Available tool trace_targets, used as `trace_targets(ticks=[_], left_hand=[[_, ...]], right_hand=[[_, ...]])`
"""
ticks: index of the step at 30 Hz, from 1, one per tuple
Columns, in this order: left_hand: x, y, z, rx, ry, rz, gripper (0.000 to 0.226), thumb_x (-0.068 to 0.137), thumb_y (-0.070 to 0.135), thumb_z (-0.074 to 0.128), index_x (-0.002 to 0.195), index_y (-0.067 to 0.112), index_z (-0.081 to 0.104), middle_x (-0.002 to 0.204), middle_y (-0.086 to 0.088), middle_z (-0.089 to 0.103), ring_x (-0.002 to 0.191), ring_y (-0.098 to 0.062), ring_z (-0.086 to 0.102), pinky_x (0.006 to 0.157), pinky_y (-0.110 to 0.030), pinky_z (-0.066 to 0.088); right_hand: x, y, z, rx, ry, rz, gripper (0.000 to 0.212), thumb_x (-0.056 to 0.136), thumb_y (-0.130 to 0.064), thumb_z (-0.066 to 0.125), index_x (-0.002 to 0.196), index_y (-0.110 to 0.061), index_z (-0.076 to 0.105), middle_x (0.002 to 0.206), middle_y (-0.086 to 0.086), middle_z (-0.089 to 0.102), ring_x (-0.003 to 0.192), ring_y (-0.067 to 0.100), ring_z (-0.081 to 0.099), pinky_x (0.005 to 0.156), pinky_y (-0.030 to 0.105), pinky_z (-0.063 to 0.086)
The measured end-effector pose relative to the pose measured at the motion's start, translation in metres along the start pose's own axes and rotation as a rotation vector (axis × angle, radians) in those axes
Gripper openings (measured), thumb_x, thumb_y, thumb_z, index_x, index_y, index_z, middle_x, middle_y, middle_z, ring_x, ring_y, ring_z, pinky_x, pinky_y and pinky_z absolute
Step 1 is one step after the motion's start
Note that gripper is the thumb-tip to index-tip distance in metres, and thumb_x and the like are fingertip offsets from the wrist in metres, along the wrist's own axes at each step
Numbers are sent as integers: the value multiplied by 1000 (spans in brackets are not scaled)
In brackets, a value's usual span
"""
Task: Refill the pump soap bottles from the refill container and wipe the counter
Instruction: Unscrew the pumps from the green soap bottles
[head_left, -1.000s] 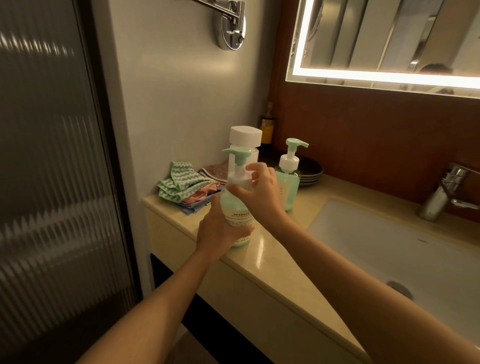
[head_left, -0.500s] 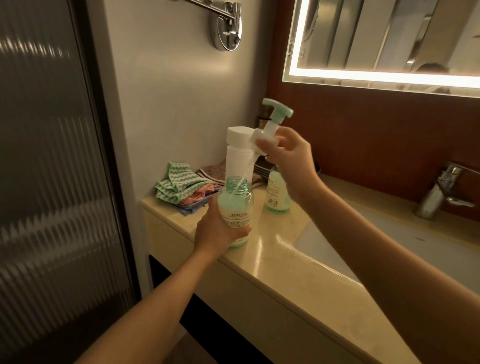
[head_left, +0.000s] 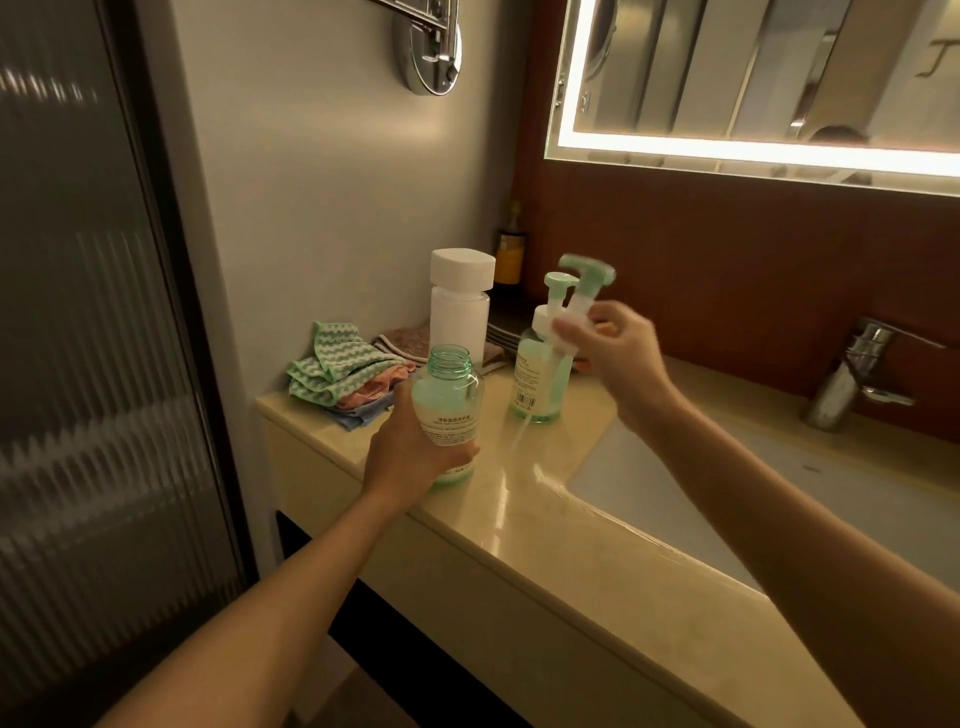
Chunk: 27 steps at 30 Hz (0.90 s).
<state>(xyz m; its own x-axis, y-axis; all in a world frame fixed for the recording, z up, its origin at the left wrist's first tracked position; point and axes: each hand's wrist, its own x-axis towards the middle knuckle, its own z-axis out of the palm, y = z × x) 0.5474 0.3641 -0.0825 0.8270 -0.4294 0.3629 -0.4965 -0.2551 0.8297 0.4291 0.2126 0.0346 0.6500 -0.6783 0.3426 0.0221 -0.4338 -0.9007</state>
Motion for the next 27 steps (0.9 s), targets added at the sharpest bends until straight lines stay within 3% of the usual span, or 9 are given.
trace_targets(ticks=[4,9,13,17,21,22,24,25,27], left_hand=[[6,-5,-1,-8,27,12,94,53,38,86,128,34,29,117,10,59,107,-17,57,85,-32,47],[14,-8,-6,-6,32,32,95,55,32,87,131,25,31,121,7,55,111,-15,53,83,-26,41],[16,-7,-7,-50,7,47,100,53,29,88,133,21,29,122,7,50,115,-12,48,85,-23,38],[12,-5,-9,-190,30,30,118,50,34,85,143,22,13,132,9,36,124,-8,35,96,-21,32],[-5,4,-12,-244,292,71,110,56,48,76,144,22,16,147,2,24,121,-5,36,86,-1,32],[-11,5,-11,-222,398,115,102,61,53,73,142,20,22,148,-3,24,121,-8,38,89,-4,34],[-22,7,-8,-179,550,184,88,70,60,65,136,13,31,143,-11,28,125,-18,38,101,-22,37],[-27,9,-6,-168,586,206,83,73,59,62,134,11,34,140,-14,31,125,-21,38,103,-30,38],[-34,20,-2,-149,601,291,68,77,50,62,128,11,38,132,-15,36,116,-25,43,98,-32,40]], right_hand=[[-3,37,23,-124,-205,183,42,81,-28,67,114,-4,55,107,11,61,87,19,62,70,26,54],[1,71,56,-149,-226,338,37,80,-33,69,103,-5,59,96,6,62,79,15,61,56,22,52],[2,84,76,-199,-170,355,38,78,-39,70,93,-6,62,84,7,66,71,19,64,72,36,58],[1,83,82,-249,-175,297,39,80,-45,67,80,-6,60,79,11,67,69,24,64,71,41,58],[0,80,79,-333,-214,243,43,86,-48,57,83,-6,60,75,6,58,69,19,54,69,33,51],[0,79,77,-341,-221,235,43,87,-48,54,85,-5,60,77,6,58,70,19,55,70,34,51],[0,75,72,-354,-221,217,46,90,-47,50,93,-2,61,85,10,63,75,23,59,76,39,54],[0,74,69,-369,-213,201,46,91,-46,49,94,-2,62,89,12,64,79,25,61,79,43,55],[0,70,60,-377,-168,180,46,92,-44,48,93,-1,62,95,15,64,88,29,62,82,47,53]])
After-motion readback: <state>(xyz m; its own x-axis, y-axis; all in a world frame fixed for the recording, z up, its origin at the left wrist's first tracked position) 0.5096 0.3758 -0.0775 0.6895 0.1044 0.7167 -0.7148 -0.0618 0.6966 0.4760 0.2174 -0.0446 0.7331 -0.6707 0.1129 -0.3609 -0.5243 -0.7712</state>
